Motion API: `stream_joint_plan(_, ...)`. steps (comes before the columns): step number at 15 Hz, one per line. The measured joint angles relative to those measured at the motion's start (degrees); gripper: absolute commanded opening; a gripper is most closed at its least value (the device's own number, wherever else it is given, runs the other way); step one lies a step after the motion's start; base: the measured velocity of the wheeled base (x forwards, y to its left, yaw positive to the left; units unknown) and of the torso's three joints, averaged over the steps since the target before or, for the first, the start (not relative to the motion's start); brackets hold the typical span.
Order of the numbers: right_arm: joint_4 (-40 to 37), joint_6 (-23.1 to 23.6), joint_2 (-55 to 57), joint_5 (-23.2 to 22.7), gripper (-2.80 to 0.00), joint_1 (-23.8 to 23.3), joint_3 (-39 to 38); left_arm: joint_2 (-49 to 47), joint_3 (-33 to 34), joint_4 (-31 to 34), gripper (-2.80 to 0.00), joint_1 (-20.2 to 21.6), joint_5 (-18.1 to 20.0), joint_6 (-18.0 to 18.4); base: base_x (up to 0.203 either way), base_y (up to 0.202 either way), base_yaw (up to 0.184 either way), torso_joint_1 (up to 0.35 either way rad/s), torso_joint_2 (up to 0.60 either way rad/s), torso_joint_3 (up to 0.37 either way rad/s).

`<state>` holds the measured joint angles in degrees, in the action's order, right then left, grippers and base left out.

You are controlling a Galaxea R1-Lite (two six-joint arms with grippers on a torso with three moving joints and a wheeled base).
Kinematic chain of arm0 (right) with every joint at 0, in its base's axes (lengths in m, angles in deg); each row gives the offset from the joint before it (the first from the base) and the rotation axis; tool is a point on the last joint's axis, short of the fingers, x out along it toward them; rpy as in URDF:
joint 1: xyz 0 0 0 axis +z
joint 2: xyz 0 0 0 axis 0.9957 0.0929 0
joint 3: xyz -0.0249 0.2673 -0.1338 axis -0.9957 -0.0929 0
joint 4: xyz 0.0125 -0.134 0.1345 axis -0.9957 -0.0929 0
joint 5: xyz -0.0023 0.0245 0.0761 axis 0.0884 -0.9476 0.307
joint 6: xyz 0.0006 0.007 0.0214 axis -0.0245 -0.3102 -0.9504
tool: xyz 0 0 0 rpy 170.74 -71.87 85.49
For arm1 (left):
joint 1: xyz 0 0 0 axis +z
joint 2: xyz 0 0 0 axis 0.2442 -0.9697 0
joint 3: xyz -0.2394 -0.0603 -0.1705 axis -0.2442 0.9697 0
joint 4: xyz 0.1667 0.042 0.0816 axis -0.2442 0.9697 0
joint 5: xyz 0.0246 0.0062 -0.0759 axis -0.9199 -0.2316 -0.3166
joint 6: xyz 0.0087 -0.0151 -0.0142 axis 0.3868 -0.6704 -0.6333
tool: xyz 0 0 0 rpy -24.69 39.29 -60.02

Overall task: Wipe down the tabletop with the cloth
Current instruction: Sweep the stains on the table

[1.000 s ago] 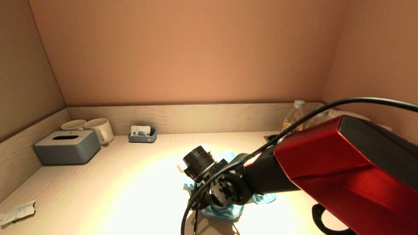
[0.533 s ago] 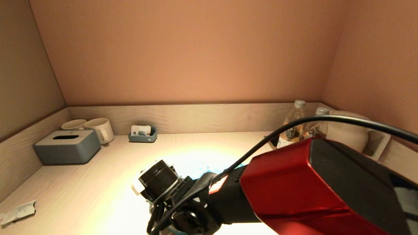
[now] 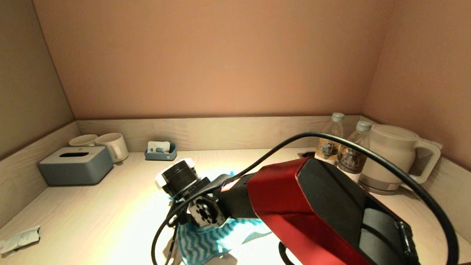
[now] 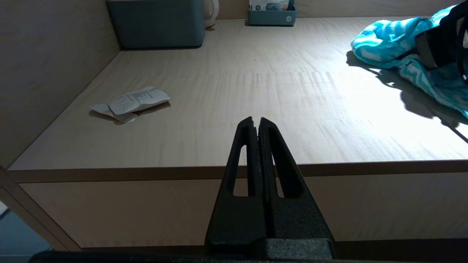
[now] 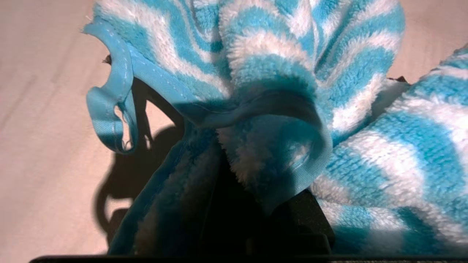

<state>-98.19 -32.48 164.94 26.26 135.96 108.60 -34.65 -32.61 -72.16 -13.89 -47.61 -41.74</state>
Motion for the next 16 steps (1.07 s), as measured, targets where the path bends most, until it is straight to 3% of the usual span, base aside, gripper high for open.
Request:
stream_joint_plan(7,-4.75,-6.01,-0.82,0.84,-2.8,-6.85,-1.76,0.0,0.0,0.0,-2.8,-0.04,-0.02,-0.02,0.0,0.0,0.0,0.0,0.0,0.0)
stream_joint_plan(16,-6.42,-7.02,-17.29,2.94,-2.8,-5.51,-20.69,0.0,0.0,0.0,-2.8,-0.02,-0.02,-0.02,0.0,0.0,0.0,0.0,0.0,0.0)
